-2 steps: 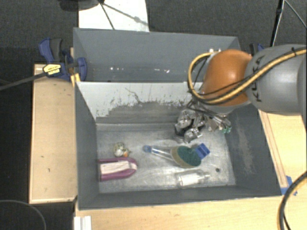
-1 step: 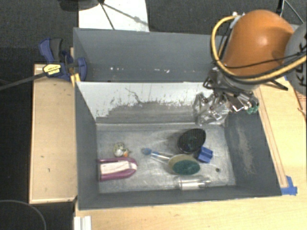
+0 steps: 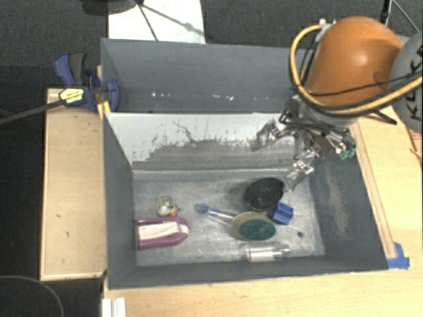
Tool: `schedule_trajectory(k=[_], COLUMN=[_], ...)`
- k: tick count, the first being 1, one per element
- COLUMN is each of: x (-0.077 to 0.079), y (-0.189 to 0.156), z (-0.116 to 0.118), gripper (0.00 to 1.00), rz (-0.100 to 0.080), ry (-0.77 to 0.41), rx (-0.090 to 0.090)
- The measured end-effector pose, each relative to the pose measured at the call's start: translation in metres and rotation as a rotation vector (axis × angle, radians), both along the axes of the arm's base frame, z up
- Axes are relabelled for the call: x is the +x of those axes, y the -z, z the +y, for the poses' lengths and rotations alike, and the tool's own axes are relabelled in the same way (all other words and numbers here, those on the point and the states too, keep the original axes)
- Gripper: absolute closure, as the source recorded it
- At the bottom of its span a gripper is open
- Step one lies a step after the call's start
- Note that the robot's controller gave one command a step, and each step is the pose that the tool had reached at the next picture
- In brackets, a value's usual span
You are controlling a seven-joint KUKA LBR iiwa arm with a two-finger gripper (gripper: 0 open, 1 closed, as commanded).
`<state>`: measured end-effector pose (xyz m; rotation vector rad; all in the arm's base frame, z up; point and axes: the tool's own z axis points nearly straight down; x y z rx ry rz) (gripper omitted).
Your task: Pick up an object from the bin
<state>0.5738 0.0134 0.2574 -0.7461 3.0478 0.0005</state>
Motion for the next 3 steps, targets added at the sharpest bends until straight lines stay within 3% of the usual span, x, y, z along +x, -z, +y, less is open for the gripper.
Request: schedule_trajectory(k=[1,2,3], x=[-0.034,-0.022,-0.012], y=[0.150,0.168,0.182], z=[-0.018,-0.023,-0.032], gripper=[0.00,0.00,0.00], rz=[0.007,0.006,0.000], ry=[0.060,0.218,0.102], rx=[0.001,-0.001,0.002])
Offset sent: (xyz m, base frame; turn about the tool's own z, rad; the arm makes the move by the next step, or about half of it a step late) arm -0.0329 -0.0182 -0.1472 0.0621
